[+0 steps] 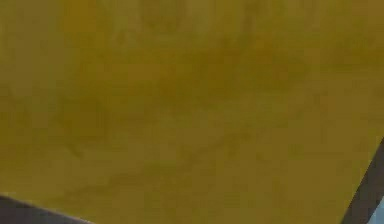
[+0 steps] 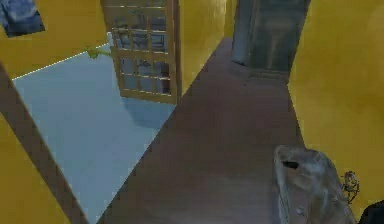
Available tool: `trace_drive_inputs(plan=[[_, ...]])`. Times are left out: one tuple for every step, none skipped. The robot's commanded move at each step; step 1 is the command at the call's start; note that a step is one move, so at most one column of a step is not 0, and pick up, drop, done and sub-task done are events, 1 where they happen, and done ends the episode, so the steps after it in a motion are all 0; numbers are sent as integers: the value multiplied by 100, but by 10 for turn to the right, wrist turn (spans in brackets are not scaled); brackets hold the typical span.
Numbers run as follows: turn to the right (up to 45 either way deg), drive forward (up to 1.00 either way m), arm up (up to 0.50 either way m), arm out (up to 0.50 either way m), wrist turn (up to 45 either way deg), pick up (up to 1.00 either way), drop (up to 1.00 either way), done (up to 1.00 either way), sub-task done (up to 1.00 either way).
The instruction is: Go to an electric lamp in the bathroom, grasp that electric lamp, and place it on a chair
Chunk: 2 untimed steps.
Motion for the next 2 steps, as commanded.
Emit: trace_drive_inputs(plan=[[-450, 0, 0, 0, 0, 0, 0, 0, 0], [-450, 0, 0, 0, 0, 0, 0, 0, 0]])
